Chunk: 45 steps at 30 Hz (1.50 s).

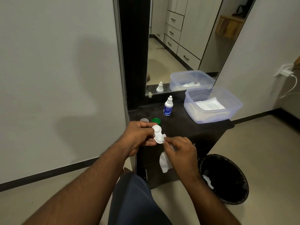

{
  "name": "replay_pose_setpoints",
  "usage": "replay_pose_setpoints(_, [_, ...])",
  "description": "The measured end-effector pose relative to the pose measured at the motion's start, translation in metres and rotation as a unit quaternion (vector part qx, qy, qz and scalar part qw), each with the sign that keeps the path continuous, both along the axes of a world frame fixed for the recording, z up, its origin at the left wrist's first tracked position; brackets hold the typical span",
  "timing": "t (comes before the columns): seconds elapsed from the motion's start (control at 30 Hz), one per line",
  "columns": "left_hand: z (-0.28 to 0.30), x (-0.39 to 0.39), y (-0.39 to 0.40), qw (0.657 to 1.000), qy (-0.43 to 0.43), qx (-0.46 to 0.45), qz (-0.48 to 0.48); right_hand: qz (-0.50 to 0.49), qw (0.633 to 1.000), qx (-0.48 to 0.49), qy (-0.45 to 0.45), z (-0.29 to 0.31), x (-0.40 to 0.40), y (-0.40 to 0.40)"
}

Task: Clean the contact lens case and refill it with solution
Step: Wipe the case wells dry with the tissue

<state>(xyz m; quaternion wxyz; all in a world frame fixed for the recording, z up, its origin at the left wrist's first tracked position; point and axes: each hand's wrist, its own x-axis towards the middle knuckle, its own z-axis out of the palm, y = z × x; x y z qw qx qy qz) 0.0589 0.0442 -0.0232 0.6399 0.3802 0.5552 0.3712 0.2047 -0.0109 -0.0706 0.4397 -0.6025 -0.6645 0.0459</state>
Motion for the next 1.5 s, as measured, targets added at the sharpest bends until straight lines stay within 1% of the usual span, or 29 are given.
replay_pose_setpoints(0.07, [0.001, 0.001, -0.001, 1.0, 0.008, 0.002, 0.0, -0.003, 1.0, -0.009, -0.001, -0.001, 0.001, 0.0])
replay_pose_setpoints(0.17, [0.002, 0.001, -0.001, 1.0, 0.013, -0.001, 0.004, 0.041, 0.999, -0.013, 0.003, 0.002, -0.007, -0.003])
replay_pose_setpoints(0.2, [0.002, 0.001, 0.0, 1.0, 0.015, -0.004, 0.005, 0.041, 0.999, -0.015, 0.024, 0.002, -0.008, -0.003])
replay_pose_setpoints(0.3, [0.003, 0.001, 0.001, 0.999, 0.03, -0.017, 0.006, 0.0, 0.993, -0.04, 0.111, 0.001, -0.002, 0.0])
replay_pose_setpoints(0.33, [0.004, 0.001, 0.001, 0.999, 0.034, -0.019, 0.006, 0.003, 0.992, -0.04, 0.116, 0.001, -0.001, 0.0])
replay_pose_setpoints(0.43, [0.004, 0.002, 0.001, 0.999, 0.033, -0.02, 0.006, 0.041, 0.994, -0.028, 0.093, 0.001, -0.006, -0.004])
replay_pose_setpoints(0.53, [0.004, 0.002, 0.002, 0.999, 0.035, -0.026, 0.003, 0.011, 0.992, -0.035, 0.119, -0.001, -0.003, -0.002])
replay_pose_setpoints(0.57, [0.004, 0.002, 0.003, 0.999, 0.036, -0.027, 0.002, 0.003, 0.993, -0.032, 0.115, 0.0, -0.002, -0.002])
replay_pose_setpoints(0.67, [0.004, 0.001, 0.003, 0.999, 0.034, -0.027, -0.001, 0.041, 0.997, -0.012, 0.06, 0.001, -0.006, -0.002])
replay_pose_setpoints(0.7, [0.003, 0.001, 0.003, 0.999, 0.033, -0.027, -0.002, 0.047, 0.997, -0.011, 0.056, 0.001, -0.007, -0.002])
replay_pose_setpoints(0.8, [0.003, 0.0, 0.004, 0.999, 0.033, -0.03, -0.003, 0.016, 0.994, -0.024, 0.106, 0.0, -0.003, 0.0])
replay_pose_setpoints(0.83, [0.003, 0.001, 0.003, 0.999, 0.034, -0.03, -0.004, 0.01, 0.993, -0.027, 0.111, 0.0, -0.002, 0.001])
replay_pose_setpoints(0.97, [0.003, 0.001, 0.003, 0.999, 0.029, -0.03, -0.001, 0.049, 0.996, -0.021, 0.065, 0.001, -0.005, -0.002])
replay_pose_setpoints(1.07, [0.004, 0.001, 0.002, 0.999, 0.027, -0.027, 0.0, 0.01, 0.996, -0.016, 0.089, 0.002, -0.004, 0.0])
replay_pose_setpoints(1.2, [0.006, 0.002, 0.001, 0.999, 0.034, -0.032, 0.001, 0.033, 0.999, 0.001, 0.026, -0.002, -0.014, -0.001])
replay_pose_setpoints(1.3, [0.004, 0.0, 0.004, 0.999, 0.038, -0.034, 0.002, 0.009, 0.998, -0.009, 0.062, -0.003, -0.013, -0.001])
replay_pose_setpoints(1.33, [0.003, 0.0, 0.005, 0.999, 0.039, -0.033, 0.003, 0.002, 0.998, -0.001, 0.056, -0.003, -0.012, -0.001])
replay_pose_setpoints(1.37, [0.003, 0.0, 0.005, 0.999, 0.039, -0.032, 0.002, 0.005, 1.0, 0.01, 0.02, -0.002, -0.012, -0.001])
replay_pose_setpoints(1.4, [0.003, 0.0, 0.004, 0.999, 0.04, -0.03, 0.0, 0.018, 0.999, 0.024, -0.033, -0.002, -0.013, -0.001])
replay_pose_setpoints(1.47, [0.004, 0.0, 0.004, 0.999, 0.044, -0.027, -0.003, 0.049, 0.99, 0.036, -0.128, -0.002, -0.016, 0.0])
replay_pose_setpoints(1.5, [0.004, 0.0, 0.003, 0.999, 0.045, -0.026, -0.003, 0.058, 0.985, 0.042, -0.159, -0.002, -0.015, 0.001])
